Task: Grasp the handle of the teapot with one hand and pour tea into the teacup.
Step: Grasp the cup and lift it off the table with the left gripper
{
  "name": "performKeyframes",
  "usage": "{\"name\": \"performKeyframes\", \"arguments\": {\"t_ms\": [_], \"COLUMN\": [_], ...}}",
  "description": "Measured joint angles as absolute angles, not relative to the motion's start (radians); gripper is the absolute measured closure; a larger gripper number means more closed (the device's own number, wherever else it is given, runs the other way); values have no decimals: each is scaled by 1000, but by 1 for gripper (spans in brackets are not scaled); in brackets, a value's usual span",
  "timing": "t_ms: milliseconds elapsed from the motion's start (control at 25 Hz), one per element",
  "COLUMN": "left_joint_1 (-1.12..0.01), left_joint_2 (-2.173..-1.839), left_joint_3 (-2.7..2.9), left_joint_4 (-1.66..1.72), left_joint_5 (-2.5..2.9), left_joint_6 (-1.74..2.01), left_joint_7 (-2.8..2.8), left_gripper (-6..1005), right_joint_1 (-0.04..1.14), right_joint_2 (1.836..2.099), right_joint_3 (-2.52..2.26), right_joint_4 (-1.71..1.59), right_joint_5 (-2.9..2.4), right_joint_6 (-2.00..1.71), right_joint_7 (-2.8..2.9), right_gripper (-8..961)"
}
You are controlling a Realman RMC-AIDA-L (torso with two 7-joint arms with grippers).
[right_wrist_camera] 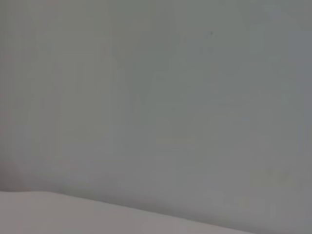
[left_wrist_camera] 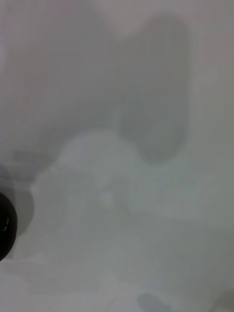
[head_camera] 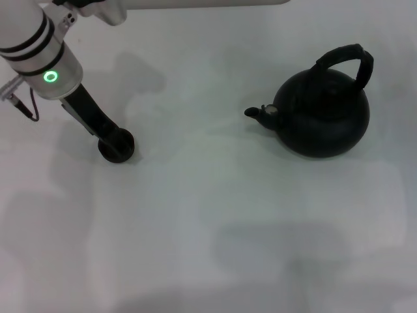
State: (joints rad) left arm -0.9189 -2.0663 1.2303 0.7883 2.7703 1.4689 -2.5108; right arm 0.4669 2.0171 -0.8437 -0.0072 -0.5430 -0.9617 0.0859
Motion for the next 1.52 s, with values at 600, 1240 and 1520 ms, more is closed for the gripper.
{"name": "performKeyframes", "arguments": {"t_ms": [600,1240,1520], "left_joint_1": [-918,-920,-920], "left_joint_2": [-2072,-2074,-2074], "left_joint_3": [1241,1282,1300], "left_joint_4": [772,749,751], "left_joint_5": [2769,2769,2759], "left_joint_6": [1443,1401,1392], "left_joint_7": [-2512,-2512,-2510], "left_gripper": [109,116,120], "right_joint_1": [468,467,468], "right_joint_2": [2017,2017,2017], "right_joint_3": [-844,-844,-844], "right_joint_4": [-7,-5,-5], "right_joint_5": [-543,-543,-543], "right_joint_6": [-964,-968,-968], "right_joint_7": [86,86,86], "right_gripper": [527,527,527]}}
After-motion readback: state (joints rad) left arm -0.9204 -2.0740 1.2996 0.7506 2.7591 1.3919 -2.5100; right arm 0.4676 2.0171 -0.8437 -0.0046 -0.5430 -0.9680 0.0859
